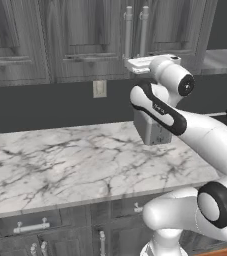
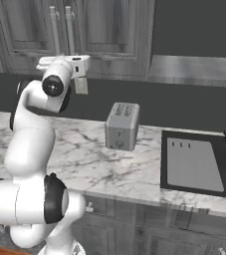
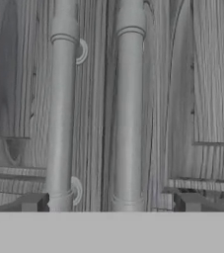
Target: Move the bowls from the cabinet to the plates on the dining table.
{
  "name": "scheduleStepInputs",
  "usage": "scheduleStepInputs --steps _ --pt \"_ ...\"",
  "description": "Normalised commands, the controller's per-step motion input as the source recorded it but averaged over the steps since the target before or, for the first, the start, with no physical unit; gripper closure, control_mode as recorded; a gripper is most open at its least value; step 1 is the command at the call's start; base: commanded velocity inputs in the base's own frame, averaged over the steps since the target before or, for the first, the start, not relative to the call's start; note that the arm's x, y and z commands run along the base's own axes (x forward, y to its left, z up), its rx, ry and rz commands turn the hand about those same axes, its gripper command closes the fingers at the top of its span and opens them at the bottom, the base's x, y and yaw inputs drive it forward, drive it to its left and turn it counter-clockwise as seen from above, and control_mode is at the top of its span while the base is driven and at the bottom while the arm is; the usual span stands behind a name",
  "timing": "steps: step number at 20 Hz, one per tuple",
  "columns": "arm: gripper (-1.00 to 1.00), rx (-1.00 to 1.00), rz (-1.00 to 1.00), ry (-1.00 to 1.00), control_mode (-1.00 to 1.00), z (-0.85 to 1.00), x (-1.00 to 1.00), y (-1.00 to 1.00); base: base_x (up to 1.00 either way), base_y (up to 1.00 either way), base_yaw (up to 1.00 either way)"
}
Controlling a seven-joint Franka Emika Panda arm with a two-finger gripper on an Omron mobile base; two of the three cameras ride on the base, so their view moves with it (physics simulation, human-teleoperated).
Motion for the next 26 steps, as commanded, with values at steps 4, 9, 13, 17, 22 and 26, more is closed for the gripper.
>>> scheduleStepInputs --steps 4,9,13,17,22,26 --pt "-1.00 0.00 0.00 0.09 -1.00 0.09 0.28 0.00 0.00 0.00 0.00" --pt "-1.00 0.00 -0.02 0.06 -1.00 0.03 0.27 -0.02 0.00 0.00 0.00" --pt "-1.00 0.00 -0.06 0.02 -1.00 0.00 0.35 -0.03 0.00 0.00 0.00" --pt "-1.00 -0.01 -0.08 0.03 -1.00 -0.08 0.57 -0.06 0.00 0.00 0.00" --pt "-1.00 -0.04 -0.09 0.02 -1.00 -0.20 0.67 0.00 0.00 0.00 0.00" --pt "1.00 -0.06 -0.09 0.06 -1.00 -0.18 0.60 0.00 0.00 0.00 0.00"
